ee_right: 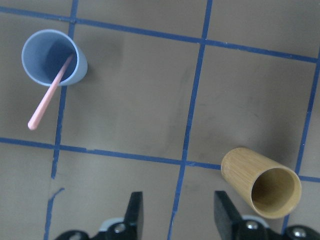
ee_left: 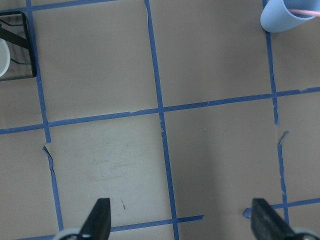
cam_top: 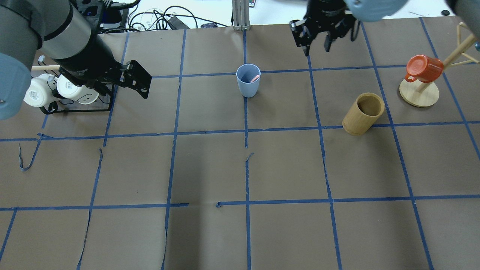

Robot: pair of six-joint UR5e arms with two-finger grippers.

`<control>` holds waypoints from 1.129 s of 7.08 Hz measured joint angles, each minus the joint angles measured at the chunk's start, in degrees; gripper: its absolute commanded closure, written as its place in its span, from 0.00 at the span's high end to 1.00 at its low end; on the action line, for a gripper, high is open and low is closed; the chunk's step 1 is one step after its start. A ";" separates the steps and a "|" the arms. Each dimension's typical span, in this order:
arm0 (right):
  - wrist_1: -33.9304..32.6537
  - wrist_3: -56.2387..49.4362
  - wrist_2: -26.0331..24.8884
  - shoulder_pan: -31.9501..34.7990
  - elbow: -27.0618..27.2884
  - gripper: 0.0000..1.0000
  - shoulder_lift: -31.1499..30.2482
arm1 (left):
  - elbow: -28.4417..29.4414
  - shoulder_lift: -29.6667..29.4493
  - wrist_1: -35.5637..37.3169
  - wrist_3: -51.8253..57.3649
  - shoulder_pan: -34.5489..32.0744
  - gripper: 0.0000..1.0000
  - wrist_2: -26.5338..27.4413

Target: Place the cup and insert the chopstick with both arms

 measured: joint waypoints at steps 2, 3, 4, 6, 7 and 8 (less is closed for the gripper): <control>0.08 -2.81 2.59 -1.52 8.94 1.00 -11.08 | 0.02 0.00 0.00 0.00 0.05 1.00 -0.04; 0.01 -3.34 4.28 -1.68 10.07 1.00 -12.69 | -0.01 0.00 0.00 0.00 0.06 1.00 -0.03; -0.02 -3.75 4.79 -1.80 10.51 1.00 -12.97 | -0.04 0.00 0.00 0.00 0.09 1.00 -0.02; -0.61 -3.92 5.47 -2.42 10.70 1.00 -12.57 | -0.05 0.00 0.00 0.00 0.14 1.00 -0.03; -1.38 -3.81 5.65 -3.28 10.72 1.00 -12.11 | -0.05 0.00 0.00 0.00 0.14 1.00 -0.07; -1.52 -3.76 5.67 -3.83 10.81 1.00 -11.98 | -0.05 0.00 0.00 0.00 0.15 1.00 -0.11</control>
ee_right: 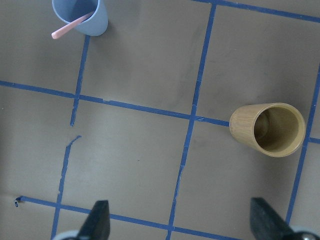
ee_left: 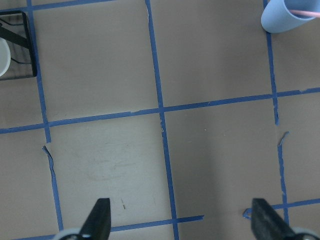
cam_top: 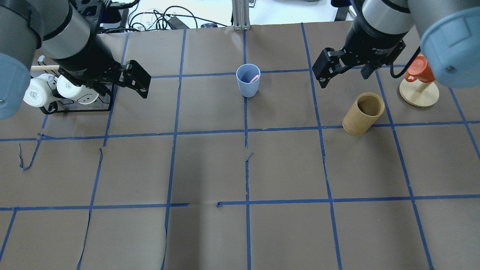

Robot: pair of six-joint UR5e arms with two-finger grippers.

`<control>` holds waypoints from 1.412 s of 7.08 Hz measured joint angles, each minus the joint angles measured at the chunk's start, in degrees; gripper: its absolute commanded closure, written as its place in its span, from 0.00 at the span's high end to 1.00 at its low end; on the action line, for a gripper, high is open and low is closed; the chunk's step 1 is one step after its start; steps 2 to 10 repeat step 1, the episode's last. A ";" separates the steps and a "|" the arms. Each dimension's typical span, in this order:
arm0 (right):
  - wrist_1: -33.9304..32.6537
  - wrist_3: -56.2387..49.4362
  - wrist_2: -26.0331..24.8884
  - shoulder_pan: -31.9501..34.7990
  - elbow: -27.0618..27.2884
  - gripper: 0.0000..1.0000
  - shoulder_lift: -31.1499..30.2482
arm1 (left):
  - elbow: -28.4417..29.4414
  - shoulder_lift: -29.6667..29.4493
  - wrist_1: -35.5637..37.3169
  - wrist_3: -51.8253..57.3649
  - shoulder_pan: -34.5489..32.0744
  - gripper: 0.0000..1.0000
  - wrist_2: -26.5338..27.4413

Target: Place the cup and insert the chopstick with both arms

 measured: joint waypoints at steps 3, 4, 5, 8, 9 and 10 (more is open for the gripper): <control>0.00 -0.07 0.01 -0.31 0.08 1.00 0.18 | 0.00 0.00 0.00 0.00 0.00 1.00 -0.04; 0.00 -0.07 0.01 -0.31 0.08 1.00 0.18 | 0.00 0.00 0.00 0.00 0.00 1.00 -0.04; 0.00 -0.07 0.01 -0.31 0.08 1.00 0.18 | 0.00 0.00 0.00 0.00 0.00 1.00 -0.04; 0.00 -0.07 0.01 -0.31 0.08 1.00 0.18 | 0.00 0.00 0.00 0.00 0.00 1.00 -0.04; 0.00 -0.07 0.01 -0.31 0.08 1.00 0.18 | 0.00 0.00 0.00 0.00 0.00 1.00 -0.04; 0.00 -0.07 0.01 -0.31 0.08 1.00 0.18 | 0.00 0.00 0.00 0.00 0.00 1.00 -0.04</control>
